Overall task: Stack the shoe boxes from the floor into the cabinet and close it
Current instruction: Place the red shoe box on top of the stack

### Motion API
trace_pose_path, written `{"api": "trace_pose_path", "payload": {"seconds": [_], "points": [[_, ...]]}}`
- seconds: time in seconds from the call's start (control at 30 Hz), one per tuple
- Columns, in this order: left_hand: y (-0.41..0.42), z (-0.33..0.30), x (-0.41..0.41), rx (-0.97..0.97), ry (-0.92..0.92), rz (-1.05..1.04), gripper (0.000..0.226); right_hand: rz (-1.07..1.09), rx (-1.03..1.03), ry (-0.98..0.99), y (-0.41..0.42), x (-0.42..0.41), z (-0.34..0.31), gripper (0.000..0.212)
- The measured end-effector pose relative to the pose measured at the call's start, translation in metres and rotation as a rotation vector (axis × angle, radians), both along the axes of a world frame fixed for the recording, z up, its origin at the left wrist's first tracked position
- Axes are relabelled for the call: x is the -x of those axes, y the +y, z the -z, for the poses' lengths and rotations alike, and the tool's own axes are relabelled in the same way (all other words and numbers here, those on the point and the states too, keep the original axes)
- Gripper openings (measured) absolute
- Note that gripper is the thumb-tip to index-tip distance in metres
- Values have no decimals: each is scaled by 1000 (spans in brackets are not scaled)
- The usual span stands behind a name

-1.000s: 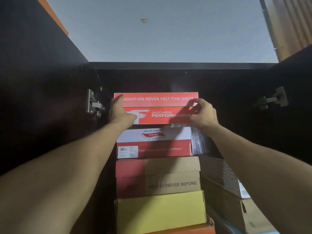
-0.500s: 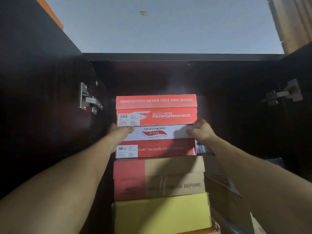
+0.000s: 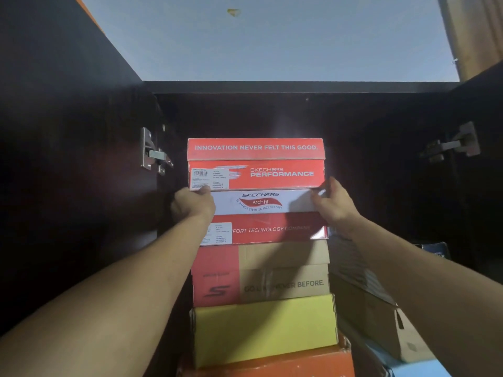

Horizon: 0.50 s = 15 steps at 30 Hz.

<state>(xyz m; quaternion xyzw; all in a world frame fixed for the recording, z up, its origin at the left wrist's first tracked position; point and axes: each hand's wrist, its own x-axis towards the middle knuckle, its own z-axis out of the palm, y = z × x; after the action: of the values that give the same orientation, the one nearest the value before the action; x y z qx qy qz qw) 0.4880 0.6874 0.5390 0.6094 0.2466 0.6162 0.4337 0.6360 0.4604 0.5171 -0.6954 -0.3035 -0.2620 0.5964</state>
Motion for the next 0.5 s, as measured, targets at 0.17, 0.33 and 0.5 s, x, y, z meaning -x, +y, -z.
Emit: {"api": "trace_pose_path", "payload": {"seconds": [0.17, 0.33, 0.5], "points": [[-7, 3, 5, -21, -11, 15, 22, -17, 71, -103, -9, 8, 8, 47], [-10, 4, 8, -22, -19, -15, 27, 1, 149, -108, -13, 11, 9, 64], [-9, 4, 10, -37, 23, -69, 31, 5, 179, -112, -13, 15, 8, 66]]}}
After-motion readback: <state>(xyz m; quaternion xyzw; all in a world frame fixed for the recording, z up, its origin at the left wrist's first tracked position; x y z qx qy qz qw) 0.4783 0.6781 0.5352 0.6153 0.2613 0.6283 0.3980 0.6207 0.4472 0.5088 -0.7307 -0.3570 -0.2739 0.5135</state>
